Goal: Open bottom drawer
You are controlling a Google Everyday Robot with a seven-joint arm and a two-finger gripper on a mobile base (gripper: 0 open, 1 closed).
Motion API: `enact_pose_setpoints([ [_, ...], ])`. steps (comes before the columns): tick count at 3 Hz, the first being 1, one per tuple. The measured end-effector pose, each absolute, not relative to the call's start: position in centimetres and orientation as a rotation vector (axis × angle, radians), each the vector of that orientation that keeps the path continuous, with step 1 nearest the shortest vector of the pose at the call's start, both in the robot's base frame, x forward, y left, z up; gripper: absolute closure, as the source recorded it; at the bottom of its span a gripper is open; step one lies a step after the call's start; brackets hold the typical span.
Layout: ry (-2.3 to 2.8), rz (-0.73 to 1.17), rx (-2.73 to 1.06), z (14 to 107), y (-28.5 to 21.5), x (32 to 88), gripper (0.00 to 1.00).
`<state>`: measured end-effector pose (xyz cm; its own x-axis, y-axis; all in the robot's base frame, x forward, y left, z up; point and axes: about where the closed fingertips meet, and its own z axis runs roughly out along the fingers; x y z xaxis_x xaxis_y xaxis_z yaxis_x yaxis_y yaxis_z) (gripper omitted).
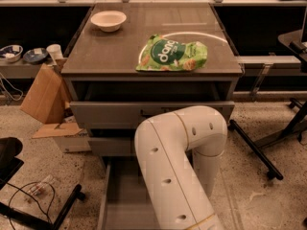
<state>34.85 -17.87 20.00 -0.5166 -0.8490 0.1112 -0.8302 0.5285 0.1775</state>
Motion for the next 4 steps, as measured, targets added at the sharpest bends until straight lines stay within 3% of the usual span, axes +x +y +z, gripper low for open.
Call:
enact_pose_setpoints([
  [1, -2.581, -0.151, 1.434, 20.0, -17.9, 34.8, 0.00],
  [2, -2.581, -0.151, 1.434, 20.0, -17.9, 34.8, 0.00],
  [4, -2.587, -0.208, 1.579, 29.7, -18.8, 32.4, 0.00],
])
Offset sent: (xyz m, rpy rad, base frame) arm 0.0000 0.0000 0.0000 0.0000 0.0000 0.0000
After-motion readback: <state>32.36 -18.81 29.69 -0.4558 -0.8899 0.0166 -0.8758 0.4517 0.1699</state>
